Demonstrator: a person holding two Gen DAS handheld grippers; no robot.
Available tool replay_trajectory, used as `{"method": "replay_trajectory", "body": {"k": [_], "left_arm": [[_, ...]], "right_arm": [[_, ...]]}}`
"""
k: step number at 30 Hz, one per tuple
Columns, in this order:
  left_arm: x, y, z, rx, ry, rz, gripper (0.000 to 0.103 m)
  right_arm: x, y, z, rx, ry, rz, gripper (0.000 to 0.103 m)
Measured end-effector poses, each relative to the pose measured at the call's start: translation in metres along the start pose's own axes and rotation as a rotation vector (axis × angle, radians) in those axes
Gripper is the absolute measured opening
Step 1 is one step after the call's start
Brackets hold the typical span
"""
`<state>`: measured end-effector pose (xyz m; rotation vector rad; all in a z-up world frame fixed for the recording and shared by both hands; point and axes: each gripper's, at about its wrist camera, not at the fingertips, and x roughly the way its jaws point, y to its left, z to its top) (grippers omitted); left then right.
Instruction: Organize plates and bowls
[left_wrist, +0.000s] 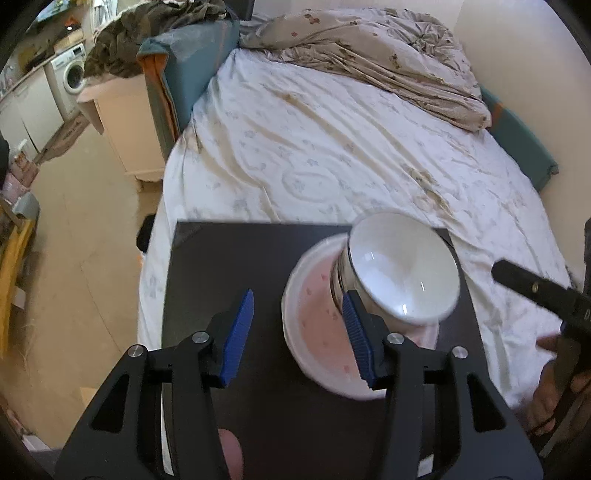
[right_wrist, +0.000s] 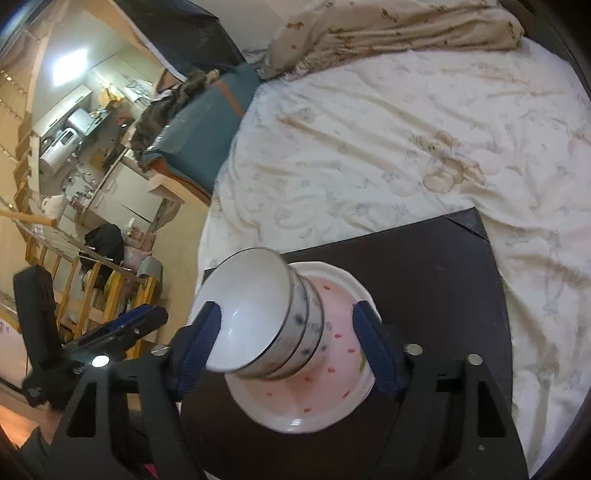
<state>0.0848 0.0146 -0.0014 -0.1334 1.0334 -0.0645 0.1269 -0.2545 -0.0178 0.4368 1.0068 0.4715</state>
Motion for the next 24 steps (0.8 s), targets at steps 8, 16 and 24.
{"method": "replay_trajectory", "body": {"k": [8,16,24], "left_arm": [[-0.052,0.006,-0.048,-0.011,-0.123,-0.009,0.103],[-0.073,0.002,-0.085,0.001,-0.178,0.018,0.103],[-0.066,-0.008,-0.098,0.017,-0.173,0.068,0.103]], "right_arm": [[-0.049,0.044,-0.042,-0.146,-0.142,-0.156,0.103],[-0.079,0.07,-0.084,-0.192,-0.195,-0.228,0.103],[-0.081,0.065,-0.121,-0.232,-0.182,-0.276,0.103]]}}
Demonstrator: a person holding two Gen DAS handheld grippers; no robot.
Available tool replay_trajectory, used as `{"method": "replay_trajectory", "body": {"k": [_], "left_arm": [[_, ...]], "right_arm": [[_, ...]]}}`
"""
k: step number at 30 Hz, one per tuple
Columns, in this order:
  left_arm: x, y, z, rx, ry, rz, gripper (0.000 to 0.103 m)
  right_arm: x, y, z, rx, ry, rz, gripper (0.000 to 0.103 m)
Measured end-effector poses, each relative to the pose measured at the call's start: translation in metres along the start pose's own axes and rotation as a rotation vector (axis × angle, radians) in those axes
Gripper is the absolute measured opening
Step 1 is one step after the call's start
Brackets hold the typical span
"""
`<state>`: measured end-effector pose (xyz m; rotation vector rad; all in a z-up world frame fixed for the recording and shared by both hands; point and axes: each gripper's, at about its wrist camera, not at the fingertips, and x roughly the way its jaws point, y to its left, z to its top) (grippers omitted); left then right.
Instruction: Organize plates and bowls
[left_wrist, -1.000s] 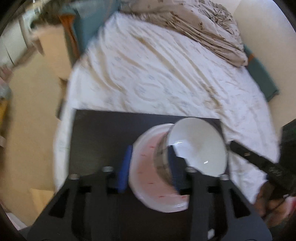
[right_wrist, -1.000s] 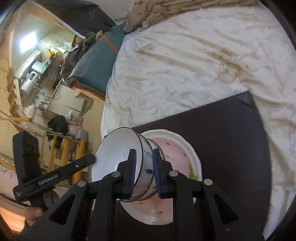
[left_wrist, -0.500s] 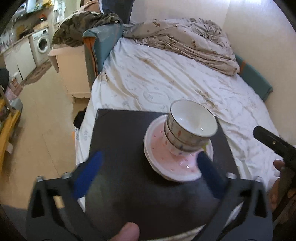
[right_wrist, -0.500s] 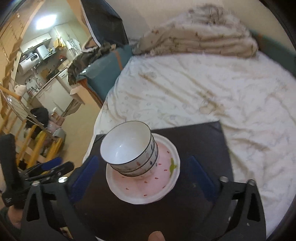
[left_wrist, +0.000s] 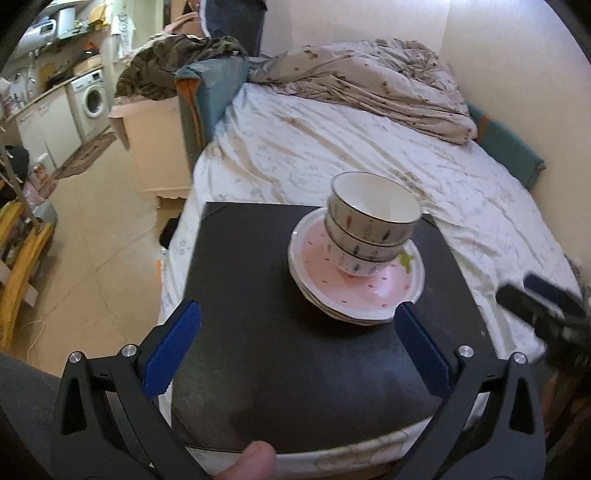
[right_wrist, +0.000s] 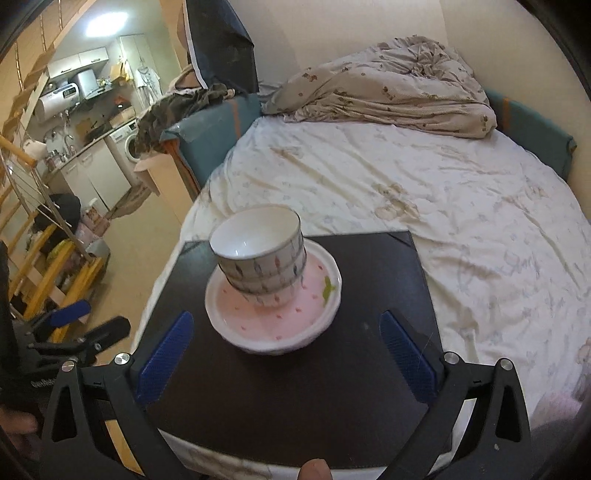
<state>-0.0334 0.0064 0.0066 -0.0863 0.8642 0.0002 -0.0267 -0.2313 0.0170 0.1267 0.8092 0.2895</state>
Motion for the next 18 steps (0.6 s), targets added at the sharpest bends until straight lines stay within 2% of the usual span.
{"method": "replay_trajectory", "body": {"k": [3,6,11,18], "left_arm": [[0.009,-0.001,0.0,-0.002,0.008,0.055,0.103],[0.017,-0.004,-0.002,-0.001,0.029,0.044,0.103],[0.02,-0.013,-0.003,0.034,0.032,0.028,0.103],[0.026,-0.011,-0.001,0.015,0.054,0.022,0.103]], "right_arm": [[0.01,-0.005,-0.017,0.016,0.015,-0.012,0.103],[0.023,-0.01,-0.024,0.038,0.046,-0.051,0.103],[0.029,-0.016,-0.018,0.053,0.026,-0.061,0.103],[0.035,-0.014,-0.02,0.041,0.059,-0.075,0.103]]}}
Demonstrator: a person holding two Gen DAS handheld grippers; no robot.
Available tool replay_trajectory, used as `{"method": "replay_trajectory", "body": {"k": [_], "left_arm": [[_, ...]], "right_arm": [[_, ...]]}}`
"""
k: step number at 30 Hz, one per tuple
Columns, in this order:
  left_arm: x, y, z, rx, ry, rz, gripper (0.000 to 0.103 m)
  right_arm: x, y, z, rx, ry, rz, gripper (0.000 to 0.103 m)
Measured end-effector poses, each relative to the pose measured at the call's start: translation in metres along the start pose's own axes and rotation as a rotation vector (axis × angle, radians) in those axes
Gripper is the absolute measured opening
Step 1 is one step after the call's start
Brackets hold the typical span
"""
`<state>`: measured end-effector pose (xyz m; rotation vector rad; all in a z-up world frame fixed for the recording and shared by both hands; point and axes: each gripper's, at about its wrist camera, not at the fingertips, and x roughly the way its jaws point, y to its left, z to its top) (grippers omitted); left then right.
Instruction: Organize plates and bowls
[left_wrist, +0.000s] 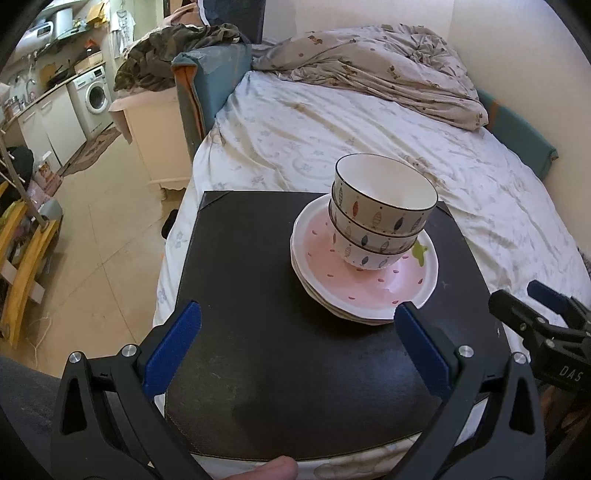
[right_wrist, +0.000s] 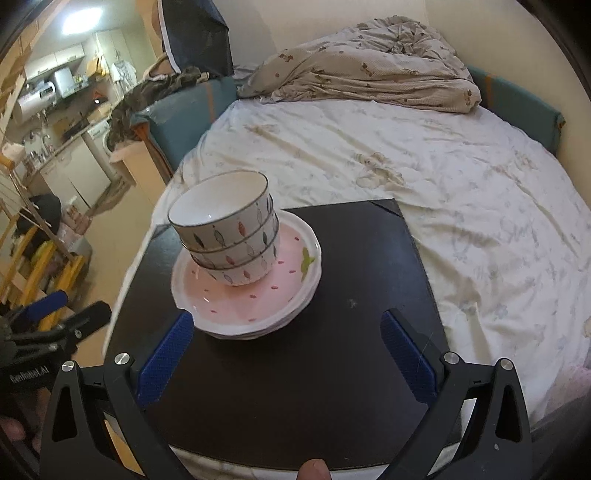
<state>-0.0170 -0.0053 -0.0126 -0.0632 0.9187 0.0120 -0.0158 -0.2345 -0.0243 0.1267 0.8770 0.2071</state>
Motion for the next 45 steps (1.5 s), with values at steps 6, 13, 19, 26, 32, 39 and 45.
{"method": "replay_trajectory", "body": {"k": [6,13,19,26,32,39,45], "left_arm": [[0.0,0.003,0.001,-0.005,0.001,0.008,0.103],[0.001,0.007,0.002,-0.016,0.005,0.005,0.103],[0.001,0.005,0.002,-0.007,0.005,-0.001,0.103],[-0.001,0.002,0.003,0.0,0.005,0.0,0.103],[-0.005,-0.002,0.005,0.015,-0.014,-0.001,0.103],[-0.007,-0.005,0.006,0.021,-0.024,-0.003,0.103],[-0.006,-0.004,0.004,0.019,-0.015,0.006,0.103]], "right_arm": [[0.002,-0.001,0.0,0.01,0.013,0.007,0.103],[0.001,0.001,0.0,-0.005,0.005,0.002,0.103],[0.001,0.001,0.0,-0.004,0.002,-0.001,0.103],[0.0,0.001,0.0,-0.001,0.002,0.0,0.103],[0.001,0.003,-0.001,-0.016,-0.001,-0.016,0.103],[-0.002,0.005,-0.003,-0.027,-0.014,-0.011,0.103],[-0.003,0.003,-0.002,-0.009,-0.014,-0.006,0.103]]}}
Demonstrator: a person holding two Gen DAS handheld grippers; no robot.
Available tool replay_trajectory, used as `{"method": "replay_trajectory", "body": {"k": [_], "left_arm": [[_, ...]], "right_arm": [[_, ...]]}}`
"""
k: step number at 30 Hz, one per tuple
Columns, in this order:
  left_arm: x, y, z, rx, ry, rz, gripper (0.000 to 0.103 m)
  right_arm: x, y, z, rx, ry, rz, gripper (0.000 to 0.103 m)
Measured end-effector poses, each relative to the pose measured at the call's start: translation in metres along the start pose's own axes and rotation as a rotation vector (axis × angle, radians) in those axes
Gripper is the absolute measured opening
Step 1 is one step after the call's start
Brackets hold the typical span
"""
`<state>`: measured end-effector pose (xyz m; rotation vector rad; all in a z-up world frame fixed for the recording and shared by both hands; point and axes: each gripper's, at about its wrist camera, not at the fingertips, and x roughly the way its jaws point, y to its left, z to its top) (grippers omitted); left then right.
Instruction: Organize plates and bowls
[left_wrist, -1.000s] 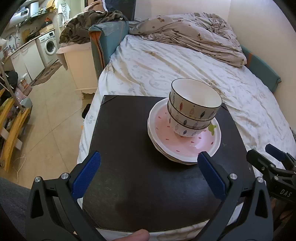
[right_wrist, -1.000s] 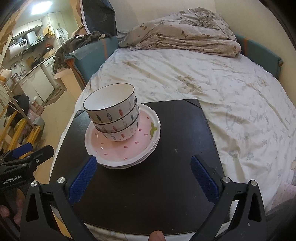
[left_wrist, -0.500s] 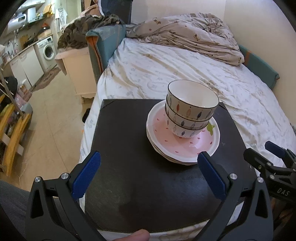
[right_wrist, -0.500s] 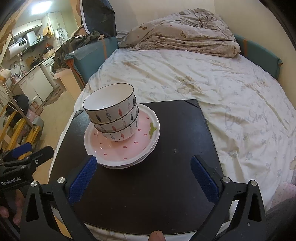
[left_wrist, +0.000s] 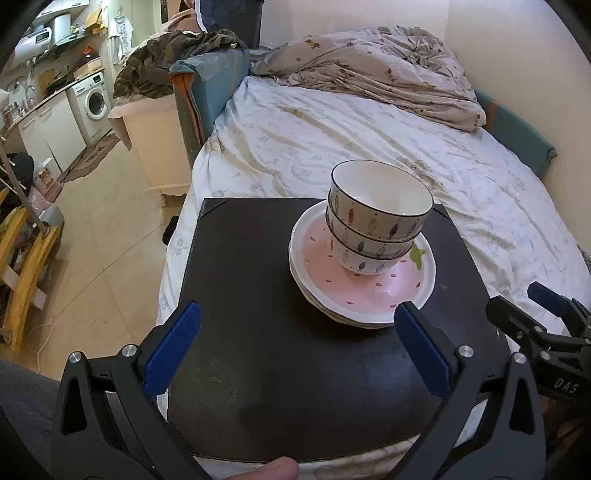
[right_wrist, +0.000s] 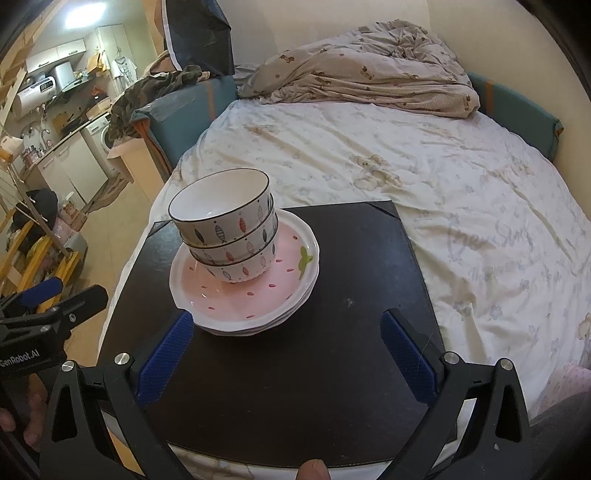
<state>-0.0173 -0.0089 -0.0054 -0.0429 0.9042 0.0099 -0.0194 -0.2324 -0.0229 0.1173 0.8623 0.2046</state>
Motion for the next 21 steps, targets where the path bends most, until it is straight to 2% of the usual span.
{"method": "replay_trajectory", "body": {"k": [21], "left_arm": [[0.005,0.0046,0.001,-0.023,0.019,-0.008,0.103]], "right_arm": [[-0.0007,0.0001,0.0004,0.016,0.009,0.022,0.103]]}}
